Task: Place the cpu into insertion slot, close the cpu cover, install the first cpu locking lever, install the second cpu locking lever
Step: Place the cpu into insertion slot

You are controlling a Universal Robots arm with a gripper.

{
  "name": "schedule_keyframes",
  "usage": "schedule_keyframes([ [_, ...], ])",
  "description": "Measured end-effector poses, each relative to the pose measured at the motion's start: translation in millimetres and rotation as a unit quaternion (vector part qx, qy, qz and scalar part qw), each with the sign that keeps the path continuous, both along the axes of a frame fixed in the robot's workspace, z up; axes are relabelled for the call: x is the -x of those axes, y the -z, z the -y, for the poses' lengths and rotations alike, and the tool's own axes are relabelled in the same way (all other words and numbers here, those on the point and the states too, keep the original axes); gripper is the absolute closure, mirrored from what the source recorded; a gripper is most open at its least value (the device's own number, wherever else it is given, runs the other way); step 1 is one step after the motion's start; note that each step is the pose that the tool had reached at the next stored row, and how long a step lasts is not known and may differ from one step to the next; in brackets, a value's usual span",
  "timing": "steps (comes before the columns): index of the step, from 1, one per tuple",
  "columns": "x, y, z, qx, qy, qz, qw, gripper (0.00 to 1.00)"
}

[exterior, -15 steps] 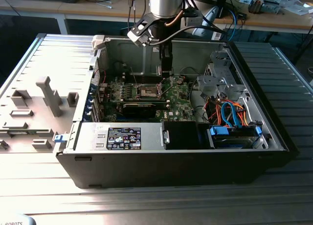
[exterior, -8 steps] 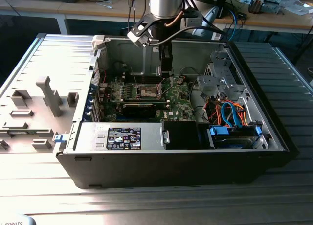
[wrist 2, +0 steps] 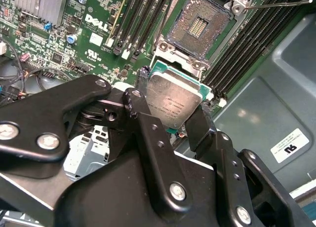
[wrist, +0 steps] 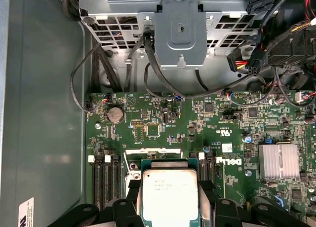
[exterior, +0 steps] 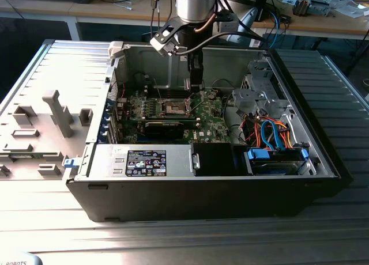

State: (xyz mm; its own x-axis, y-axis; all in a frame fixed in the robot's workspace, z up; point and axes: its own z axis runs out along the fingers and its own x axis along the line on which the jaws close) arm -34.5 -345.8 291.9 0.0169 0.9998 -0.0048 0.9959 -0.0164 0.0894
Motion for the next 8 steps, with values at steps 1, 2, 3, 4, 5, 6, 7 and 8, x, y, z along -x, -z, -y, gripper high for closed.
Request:
schedule_keyframes([
  [1,0.0,0.1,0.0,0.0000,0.000,0.0000,1.00000,0.45],
  [2,0.0,0.4,0.0,0.0000,0.000,0.0000,1.00000,0.45],
  [3,0.0,0.6,0.0,0.0000,0.000,0.0000,1.00000,0.45],
  [4,0.0,0.7,0.0,0.0000,0.000,0.0000,1.00000,0.45],
  [5,0.0,0.9,0.0,0.0000,0.000,0.0000,1.00000,0.45],
  [6,0.0,1.1,0.0,0.0000,0.000,0.0000,1.00000,0.45],
  [7,0.0,1.2,0.0,0.0000,0.000,0.0000,1.00000,0.45],
  [8,0.0,1.4,0.0,0.0000,0.000,0.0000,1.00000,0.45],
])
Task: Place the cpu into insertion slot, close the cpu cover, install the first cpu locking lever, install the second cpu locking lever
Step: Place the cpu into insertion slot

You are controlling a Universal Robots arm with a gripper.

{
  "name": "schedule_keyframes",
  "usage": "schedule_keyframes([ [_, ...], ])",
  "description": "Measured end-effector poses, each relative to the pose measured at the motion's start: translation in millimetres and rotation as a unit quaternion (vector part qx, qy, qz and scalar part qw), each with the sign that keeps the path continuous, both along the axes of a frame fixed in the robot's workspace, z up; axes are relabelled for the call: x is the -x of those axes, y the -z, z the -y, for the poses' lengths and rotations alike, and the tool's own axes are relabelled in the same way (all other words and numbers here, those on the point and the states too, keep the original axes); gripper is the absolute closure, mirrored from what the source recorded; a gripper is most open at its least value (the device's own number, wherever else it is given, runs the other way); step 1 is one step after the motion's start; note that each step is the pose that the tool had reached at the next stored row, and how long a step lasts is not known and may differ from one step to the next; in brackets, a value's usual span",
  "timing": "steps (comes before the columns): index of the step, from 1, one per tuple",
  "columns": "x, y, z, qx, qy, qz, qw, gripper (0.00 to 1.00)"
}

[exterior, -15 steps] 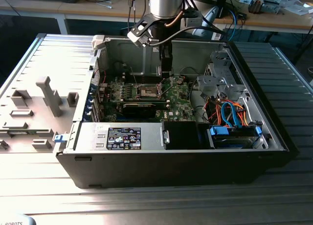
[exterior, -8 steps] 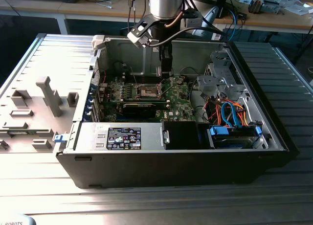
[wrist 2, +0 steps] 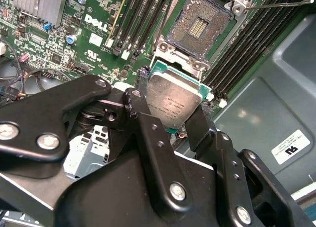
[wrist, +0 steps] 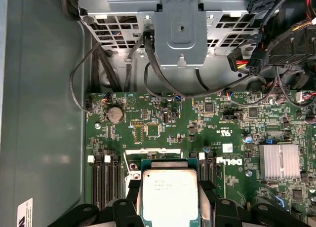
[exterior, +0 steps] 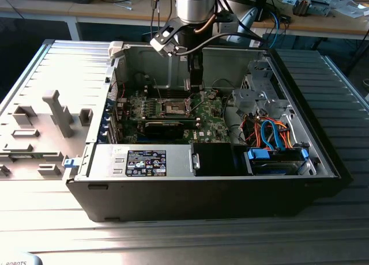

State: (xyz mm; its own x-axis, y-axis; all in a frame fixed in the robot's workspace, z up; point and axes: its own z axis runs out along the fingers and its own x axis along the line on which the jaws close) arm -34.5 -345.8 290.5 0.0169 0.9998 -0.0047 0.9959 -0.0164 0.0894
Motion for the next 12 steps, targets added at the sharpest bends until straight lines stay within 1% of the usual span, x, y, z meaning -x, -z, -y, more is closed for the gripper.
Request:
schedule_keyframes([
  [2,0.0,0.4,0.0,0.0000,0.000,0.0000,1.00000,0.45],
  [4,0.1,2.5,0.0,0.0000,0.000,0.0000,1.00000,0.45],
  [12,0.4,4.3,0.0,0.0000,0.000,0.0000,1.00000,0.45],
])
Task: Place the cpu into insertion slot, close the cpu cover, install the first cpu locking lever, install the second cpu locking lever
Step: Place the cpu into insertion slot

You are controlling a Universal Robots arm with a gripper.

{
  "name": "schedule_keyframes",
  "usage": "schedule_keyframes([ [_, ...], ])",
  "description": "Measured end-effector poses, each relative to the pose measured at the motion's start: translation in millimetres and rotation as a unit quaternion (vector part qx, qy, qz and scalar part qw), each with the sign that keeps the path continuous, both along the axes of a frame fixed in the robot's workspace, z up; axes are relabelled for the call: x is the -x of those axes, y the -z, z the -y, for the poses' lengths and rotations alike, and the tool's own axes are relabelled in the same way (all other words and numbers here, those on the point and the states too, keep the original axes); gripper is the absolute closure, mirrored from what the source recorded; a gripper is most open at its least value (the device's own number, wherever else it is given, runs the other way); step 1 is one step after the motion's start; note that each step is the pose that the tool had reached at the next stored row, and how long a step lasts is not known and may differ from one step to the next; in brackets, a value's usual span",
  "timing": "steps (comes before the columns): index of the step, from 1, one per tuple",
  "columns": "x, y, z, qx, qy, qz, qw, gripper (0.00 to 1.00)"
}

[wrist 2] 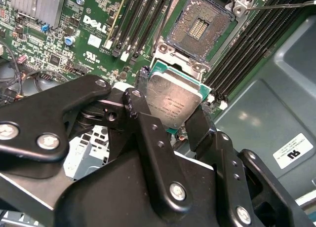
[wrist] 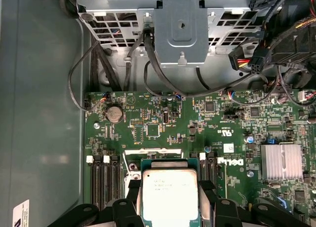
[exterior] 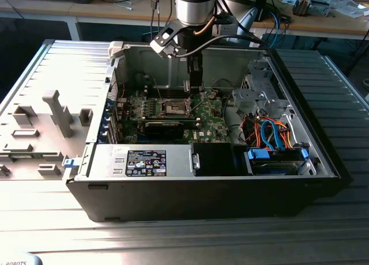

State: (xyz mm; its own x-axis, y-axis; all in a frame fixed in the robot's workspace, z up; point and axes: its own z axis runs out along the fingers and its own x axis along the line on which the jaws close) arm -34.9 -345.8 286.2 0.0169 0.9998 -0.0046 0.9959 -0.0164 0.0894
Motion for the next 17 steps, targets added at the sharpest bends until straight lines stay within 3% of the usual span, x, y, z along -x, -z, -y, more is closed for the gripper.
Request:
schedule_keyframes([
  [17,0.6,3.7,-1.3,0.0000,0.000,0.0000,1.00000,0.45],
])
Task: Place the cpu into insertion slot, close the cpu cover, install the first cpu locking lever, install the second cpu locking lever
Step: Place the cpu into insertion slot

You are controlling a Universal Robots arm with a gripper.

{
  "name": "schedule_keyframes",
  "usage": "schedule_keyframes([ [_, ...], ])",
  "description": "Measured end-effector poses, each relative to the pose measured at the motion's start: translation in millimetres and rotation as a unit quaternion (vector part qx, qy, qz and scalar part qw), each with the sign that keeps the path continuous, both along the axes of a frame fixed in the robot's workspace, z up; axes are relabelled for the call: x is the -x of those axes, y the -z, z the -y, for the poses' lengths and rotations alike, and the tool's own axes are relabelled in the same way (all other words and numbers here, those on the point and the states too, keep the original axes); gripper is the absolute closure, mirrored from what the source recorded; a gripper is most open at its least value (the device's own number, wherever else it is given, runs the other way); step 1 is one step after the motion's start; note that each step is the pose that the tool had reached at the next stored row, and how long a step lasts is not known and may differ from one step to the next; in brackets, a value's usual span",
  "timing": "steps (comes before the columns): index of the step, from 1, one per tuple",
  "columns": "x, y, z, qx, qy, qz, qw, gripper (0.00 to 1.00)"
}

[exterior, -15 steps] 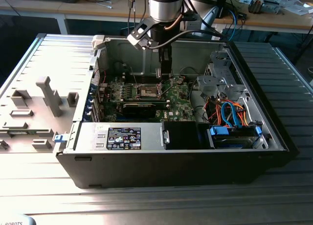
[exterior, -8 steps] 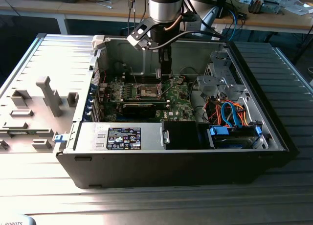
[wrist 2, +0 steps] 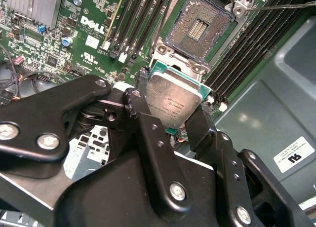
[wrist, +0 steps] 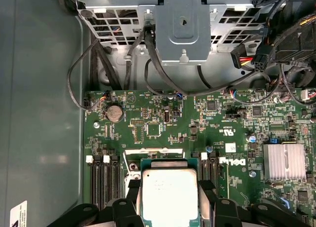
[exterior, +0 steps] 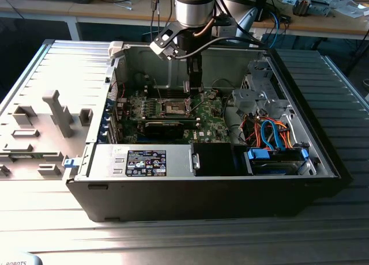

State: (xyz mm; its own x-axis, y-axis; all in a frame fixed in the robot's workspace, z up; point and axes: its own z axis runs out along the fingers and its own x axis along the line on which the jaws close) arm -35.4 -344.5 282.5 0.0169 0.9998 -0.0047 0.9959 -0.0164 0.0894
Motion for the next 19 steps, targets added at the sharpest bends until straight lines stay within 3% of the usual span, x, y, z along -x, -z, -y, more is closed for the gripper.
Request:
schedule_keyframes([
  [19,0.2,1.0,-2.9,0.0007,0.000,0.0000,1.00000,0.45],
])
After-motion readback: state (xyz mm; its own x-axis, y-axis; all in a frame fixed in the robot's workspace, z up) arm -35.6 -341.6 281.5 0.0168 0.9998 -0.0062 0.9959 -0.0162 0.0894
